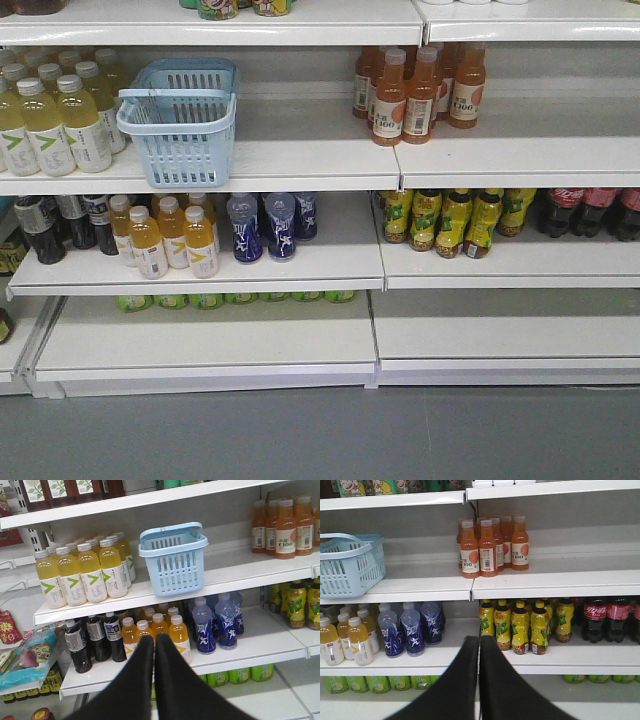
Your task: Place coke in basket with both arms
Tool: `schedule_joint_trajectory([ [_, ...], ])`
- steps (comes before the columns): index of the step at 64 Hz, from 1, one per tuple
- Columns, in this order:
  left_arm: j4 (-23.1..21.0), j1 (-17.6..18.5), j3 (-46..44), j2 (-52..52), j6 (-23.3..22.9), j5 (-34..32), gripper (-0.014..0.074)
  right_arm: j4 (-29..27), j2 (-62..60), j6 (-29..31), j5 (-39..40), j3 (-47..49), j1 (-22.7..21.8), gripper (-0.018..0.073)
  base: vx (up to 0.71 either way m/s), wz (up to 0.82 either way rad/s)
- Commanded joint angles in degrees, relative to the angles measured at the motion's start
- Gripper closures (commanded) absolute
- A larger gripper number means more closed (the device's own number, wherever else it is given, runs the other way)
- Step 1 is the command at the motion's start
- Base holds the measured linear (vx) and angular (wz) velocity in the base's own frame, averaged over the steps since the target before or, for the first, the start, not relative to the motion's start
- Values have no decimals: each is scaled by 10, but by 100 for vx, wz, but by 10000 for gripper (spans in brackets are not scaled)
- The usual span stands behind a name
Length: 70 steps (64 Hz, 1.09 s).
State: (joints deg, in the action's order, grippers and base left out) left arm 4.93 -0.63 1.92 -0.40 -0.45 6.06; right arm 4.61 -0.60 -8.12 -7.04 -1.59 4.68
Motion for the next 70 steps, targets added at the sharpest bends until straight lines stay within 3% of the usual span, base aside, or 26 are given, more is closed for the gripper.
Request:
schedule_joint_trajectory([
  [1, 0, 1, -2, -12, -1, -39, 602, 5, -10, 3, 45, -6, 0, 568, 17, 0],
  [70, 0, 1, -2, -12, -1, -39, 602, 5, -10, 3, 45, -6, 0, 568, 17, -1],
])
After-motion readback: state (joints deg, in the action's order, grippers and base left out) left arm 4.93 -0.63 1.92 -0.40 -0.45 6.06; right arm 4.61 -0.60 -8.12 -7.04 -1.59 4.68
